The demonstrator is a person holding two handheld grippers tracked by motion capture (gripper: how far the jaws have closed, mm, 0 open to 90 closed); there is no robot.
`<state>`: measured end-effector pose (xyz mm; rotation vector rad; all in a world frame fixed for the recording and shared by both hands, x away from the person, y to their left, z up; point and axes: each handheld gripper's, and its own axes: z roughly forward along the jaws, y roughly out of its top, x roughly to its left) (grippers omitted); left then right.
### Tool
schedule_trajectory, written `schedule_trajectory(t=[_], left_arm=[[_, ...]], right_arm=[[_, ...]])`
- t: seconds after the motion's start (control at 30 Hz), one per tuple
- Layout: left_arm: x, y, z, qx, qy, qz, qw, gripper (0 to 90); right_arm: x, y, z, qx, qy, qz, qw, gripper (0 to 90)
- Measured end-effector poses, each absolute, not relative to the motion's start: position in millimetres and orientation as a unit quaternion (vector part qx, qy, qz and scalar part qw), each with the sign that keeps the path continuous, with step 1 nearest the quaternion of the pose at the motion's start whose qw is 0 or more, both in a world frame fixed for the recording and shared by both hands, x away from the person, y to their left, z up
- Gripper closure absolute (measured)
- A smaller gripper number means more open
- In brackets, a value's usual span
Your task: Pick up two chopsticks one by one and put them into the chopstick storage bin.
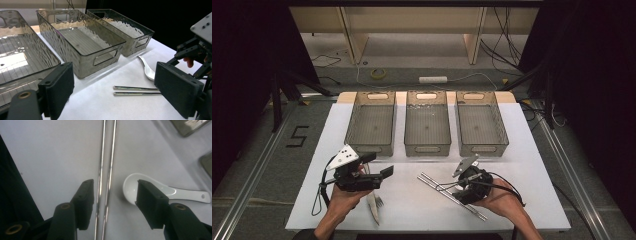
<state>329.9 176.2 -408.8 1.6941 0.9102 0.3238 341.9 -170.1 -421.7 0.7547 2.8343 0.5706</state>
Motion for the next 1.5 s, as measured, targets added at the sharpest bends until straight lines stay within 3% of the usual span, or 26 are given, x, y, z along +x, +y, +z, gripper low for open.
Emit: schedule_trajectory(t=[0.43,0.9,1.5], left_arm=[[330,176,-409,0.719,0.385,0.138,0.562,16.0],[330,176,-408,0.72,0.384,0.136,0.562,15.9],[330,176,-408,0.72,0.383,0.136,0.562,15.9]], right_arm=[[351,-151,-438,0.235,0.958,0.15,0.064,61.8],[378,-111,-445,0.215,0.967,0.121,0.062,66.8],[385,-111,-452,0.222,0.97,0.093,0.043,71.4]])
